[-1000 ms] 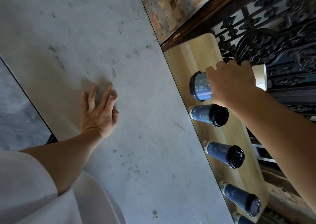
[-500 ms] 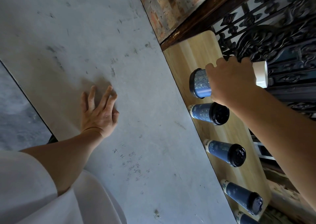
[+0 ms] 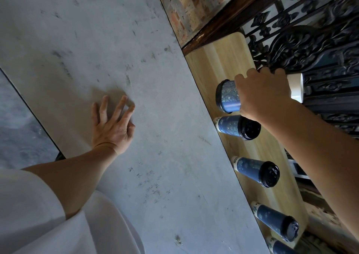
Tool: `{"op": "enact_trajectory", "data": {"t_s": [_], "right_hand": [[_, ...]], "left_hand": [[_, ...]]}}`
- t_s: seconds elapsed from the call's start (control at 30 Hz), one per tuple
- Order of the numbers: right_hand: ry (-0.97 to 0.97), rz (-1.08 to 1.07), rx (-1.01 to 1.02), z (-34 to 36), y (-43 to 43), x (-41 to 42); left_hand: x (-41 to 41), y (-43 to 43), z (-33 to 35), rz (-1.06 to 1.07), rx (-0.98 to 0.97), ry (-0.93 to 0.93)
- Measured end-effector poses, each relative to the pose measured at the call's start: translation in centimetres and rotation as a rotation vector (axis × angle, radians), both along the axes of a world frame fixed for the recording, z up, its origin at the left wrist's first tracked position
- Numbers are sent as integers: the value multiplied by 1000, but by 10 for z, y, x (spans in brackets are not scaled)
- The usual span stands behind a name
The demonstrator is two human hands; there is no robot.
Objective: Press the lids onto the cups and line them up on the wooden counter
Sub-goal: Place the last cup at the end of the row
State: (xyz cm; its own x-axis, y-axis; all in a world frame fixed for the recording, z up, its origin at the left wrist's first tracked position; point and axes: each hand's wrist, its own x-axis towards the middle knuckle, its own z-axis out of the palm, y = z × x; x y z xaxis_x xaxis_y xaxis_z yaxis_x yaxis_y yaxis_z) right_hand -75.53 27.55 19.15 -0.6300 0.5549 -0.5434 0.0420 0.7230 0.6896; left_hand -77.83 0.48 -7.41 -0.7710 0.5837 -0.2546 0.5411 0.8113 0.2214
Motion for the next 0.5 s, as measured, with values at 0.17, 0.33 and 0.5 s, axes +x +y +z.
{"op": "enact_trajectory", "data": {"t_s": [0.17, 0.33, 0.5], "right_hand": [[16, 5, -15, -2, -2, -1], [27, 10, -21, 0, -2, -3], [17, -5, -17, 1, 0, -1]], "left_hand": [[-1, -1, -2, -2, 23, -16], [-1, 0, -2, 5, 31, -38], [-1, 0, -2, 10, 45, -51]]}}
